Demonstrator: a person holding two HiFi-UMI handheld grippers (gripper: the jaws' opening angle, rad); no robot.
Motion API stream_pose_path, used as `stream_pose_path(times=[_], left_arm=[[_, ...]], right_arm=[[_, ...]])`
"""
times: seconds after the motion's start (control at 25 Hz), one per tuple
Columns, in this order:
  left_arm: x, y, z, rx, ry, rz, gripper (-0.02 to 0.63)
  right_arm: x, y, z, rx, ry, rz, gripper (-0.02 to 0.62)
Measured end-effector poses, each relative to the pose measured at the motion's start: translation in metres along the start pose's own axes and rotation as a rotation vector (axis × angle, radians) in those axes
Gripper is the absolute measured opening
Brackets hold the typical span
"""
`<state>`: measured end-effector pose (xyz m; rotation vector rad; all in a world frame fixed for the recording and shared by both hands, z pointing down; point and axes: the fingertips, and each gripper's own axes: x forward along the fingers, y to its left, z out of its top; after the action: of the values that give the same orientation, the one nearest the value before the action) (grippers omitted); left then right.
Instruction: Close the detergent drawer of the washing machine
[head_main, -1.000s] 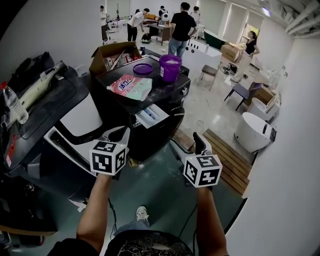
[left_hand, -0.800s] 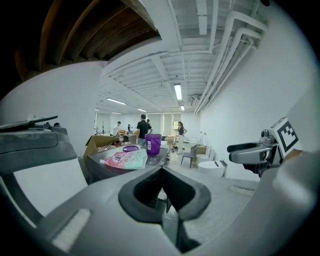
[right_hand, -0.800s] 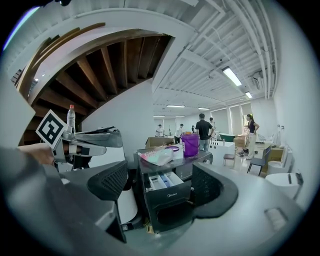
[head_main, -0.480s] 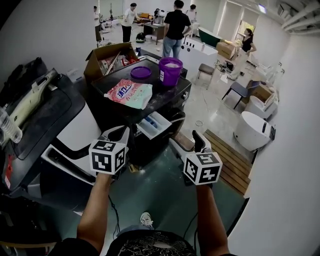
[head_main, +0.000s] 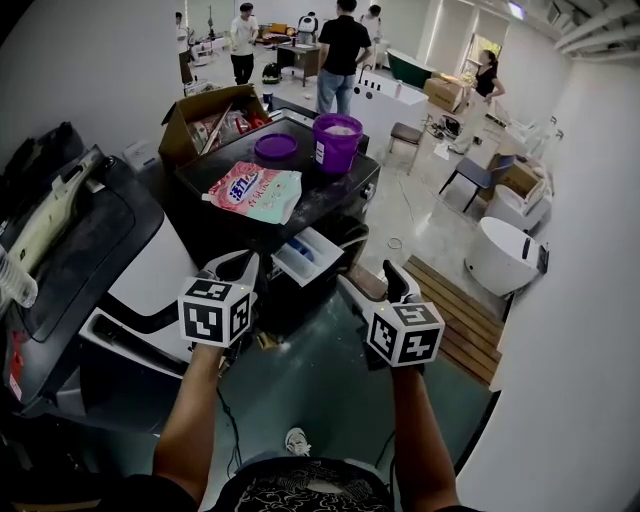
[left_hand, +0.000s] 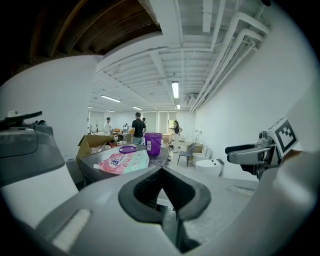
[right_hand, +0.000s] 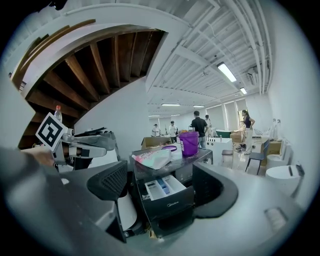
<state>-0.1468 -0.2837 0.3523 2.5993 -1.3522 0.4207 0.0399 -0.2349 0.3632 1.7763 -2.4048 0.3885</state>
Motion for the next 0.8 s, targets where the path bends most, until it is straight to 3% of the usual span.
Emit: stream_pose_path(times=[0.8], left_arm=[[0.043, 0.006, -0.011, 0.065, 0.069, 0.000, 0.000]], right_arm=[[0.038, -0.031, -0.048, 0.219, -0.018, 0.051, 0.411]])
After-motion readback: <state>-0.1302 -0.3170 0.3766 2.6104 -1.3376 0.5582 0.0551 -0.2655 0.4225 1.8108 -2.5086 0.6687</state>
